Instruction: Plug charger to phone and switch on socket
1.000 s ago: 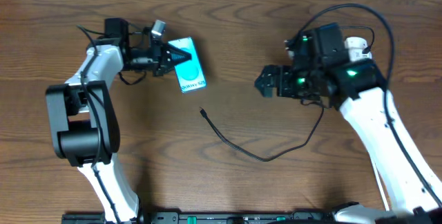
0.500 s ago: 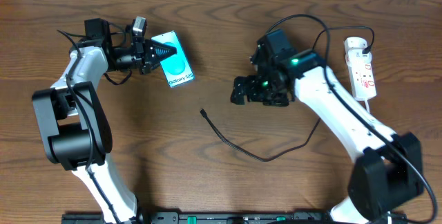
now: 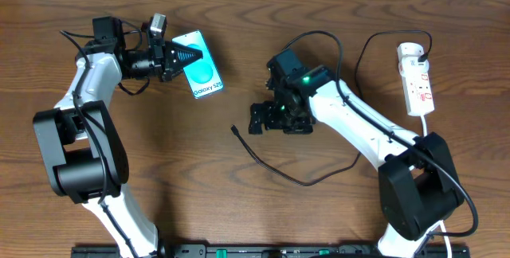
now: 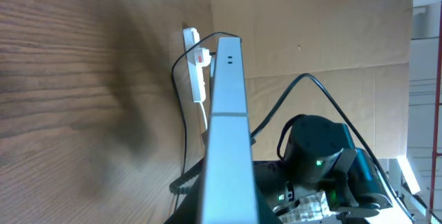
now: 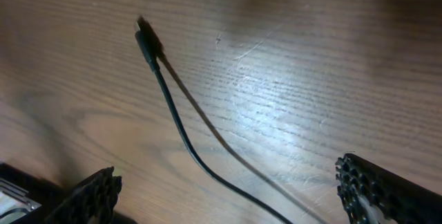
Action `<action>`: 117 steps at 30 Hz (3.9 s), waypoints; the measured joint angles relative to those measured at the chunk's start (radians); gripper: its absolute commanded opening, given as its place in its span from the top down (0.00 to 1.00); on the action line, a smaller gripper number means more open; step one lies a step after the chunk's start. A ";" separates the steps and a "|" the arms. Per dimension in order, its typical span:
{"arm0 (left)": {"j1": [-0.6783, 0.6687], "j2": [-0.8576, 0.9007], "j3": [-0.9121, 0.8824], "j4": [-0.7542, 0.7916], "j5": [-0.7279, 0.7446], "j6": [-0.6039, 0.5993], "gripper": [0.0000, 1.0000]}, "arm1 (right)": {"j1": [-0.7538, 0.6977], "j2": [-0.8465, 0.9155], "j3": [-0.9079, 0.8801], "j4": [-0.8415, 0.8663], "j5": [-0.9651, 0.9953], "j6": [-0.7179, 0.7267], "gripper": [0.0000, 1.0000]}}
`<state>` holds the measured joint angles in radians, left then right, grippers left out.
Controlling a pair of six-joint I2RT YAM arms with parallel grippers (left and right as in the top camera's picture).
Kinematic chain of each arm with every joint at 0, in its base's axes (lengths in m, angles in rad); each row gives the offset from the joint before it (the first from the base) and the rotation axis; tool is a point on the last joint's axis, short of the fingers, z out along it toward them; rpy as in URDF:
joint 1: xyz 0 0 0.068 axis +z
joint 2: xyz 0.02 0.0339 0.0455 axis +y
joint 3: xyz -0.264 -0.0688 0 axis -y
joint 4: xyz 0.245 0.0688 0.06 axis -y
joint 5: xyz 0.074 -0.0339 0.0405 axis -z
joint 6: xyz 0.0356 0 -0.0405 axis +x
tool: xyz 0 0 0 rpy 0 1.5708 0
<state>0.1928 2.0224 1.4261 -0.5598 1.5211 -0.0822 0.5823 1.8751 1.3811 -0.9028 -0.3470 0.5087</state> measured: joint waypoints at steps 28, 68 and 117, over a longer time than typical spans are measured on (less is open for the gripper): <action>0.045 -0.001 0.002 0.672 0.004 -0.541 0.93 | 0.005 0.047 0.296 0.049 -0.336 -0.198 0.01; 0.048 -0.001 0.002 0.879 0.019 -0.786 0.93 | 0.114 0.376 0.568 -0.264 0.281 -0.188 0.01; 0.090 -0.001 0.002 0.879 0.019 -0.805 0.93 | 0.252 0.478 0.568 -0.283 0.302 -0.120 0.42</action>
<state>0.2832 2.0212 1.4281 0.3195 1.5402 -0.8875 0.8345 2.3535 1.9495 -1.1862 -0.0448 0.3885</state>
